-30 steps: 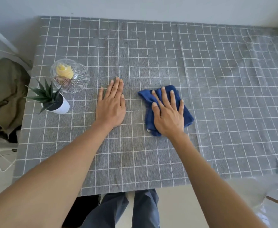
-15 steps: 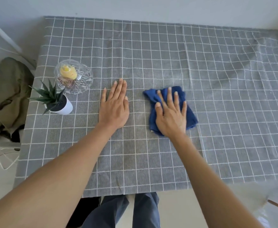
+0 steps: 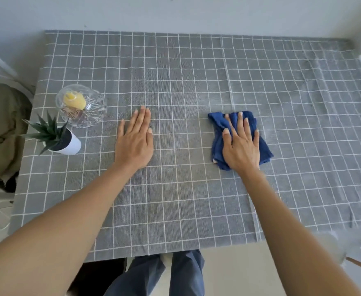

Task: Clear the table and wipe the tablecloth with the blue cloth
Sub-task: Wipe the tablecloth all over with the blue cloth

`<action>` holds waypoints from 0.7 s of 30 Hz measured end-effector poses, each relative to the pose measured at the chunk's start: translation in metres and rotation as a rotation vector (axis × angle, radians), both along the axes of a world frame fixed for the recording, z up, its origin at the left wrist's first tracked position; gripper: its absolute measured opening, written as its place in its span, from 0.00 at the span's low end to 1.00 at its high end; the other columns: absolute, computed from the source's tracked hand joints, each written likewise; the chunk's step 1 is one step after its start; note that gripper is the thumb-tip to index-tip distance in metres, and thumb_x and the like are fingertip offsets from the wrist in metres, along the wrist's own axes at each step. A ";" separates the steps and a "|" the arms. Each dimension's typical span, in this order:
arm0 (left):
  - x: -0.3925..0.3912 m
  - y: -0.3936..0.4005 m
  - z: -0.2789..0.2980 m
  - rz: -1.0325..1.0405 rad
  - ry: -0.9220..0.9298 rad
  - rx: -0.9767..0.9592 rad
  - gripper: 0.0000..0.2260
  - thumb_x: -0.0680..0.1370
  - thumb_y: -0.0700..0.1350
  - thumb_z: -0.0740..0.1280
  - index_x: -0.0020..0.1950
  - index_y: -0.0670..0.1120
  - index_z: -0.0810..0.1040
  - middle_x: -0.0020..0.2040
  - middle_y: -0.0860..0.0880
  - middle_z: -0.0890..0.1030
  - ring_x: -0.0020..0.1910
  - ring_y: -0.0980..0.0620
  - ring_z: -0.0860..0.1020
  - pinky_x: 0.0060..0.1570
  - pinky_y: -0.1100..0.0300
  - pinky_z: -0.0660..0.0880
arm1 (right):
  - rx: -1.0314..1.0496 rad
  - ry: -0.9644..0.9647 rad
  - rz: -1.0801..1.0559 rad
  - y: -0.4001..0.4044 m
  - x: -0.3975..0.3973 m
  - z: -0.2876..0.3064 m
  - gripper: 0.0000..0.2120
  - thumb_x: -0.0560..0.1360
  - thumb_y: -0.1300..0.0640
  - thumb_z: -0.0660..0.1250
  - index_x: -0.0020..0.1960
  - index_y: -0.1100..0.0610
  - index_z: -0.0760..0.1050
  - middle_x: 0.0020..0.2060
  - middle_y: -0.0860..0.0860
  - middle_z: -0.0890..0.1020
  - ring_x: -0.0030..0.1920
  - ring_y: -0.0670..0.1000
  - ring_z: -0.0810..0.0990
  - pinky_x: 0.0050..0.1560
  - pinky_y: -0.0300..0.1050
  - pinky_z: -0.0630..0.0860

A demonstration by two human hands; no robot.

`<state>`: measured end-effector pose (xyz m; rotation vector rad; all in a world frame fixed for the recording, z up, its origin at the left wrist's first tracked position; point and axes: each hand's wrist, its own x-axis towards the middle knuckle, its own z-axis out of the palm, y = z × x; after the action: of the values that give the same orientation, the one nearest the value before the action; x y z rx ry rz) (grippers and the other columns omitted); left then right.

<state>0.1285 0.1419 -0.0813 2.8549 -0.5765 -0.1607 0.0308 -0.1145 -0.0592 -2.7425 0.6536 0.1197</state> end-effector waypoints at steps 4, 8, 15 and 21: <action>0.010 -0.015 0.007 0.027 0.016 -0.038 0.23 0.83 0.48 0.44 0.78 0.48 0.43 0.78 0.51 0.43 0.77 0.55 0.42 0.75 0.49 0.38 | 0.054 -0.018 -0.042 0.002 0.000 0.002 0.23 0.82 0.47 0.43 0.77 0.42 0.47 0.78 0.46 0.47 0.77 0.47 0.42 0.75 0.55 0.38; 0.040 -0.046 0.012 0.000 0.018 -0.063 0.23 0.83 0.49 0.43 0.78 0.47 0.44 0.78 0.51 0.43 0.77 0.54 0.41 0.74 0.49 0.37 | 0.248 -0.153 -0.222 0.020 0.021 0.010 0.22 0.83 0.47 0.43 0.77 0.40 0.48 0.78 0.46 0.47 0.77 0.46 0.42 0.74 0.53 0.36; 0.059 -0.036 -0.001 0.013 0.009 -0.061 0.22 0.83 0.50 0.41 0.78 0.48 0.43 0.78 0.51 0.44 0.77 0.54 0.42 0.75 0.50 0.39 | 0.193 -0.105 0.073 0.066 0.083 0.005 0.23 0.82 0.46 0.43 0.77 0.41 0.48 0.78 0.46 0.47 0.77 0.48 0.44 0.74 0.58 0.38; 0.057 -0.038 -0.003 0.066 -0.023 -0.068 0.23 0.83 0.48 0.42 0.78 0.49 0.44 0.78 0.53 0.44 0.77 0.56 0.43 0.75 0.50 0.40 | 0.012 -0.040 0.285 0.047 0.083 -0.005 0.24 0.81 0.40 0.44 0.77 0.39 0.47 0.78 0.44 0.47 0.77 0.48 0.43 0.74 0.59 0.36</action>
<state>0.1853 0.1039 -0.0838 2.8093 -0.4816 -0.0951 0.1138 -0.0679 -0.0643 -2.8024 0.2468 0.1329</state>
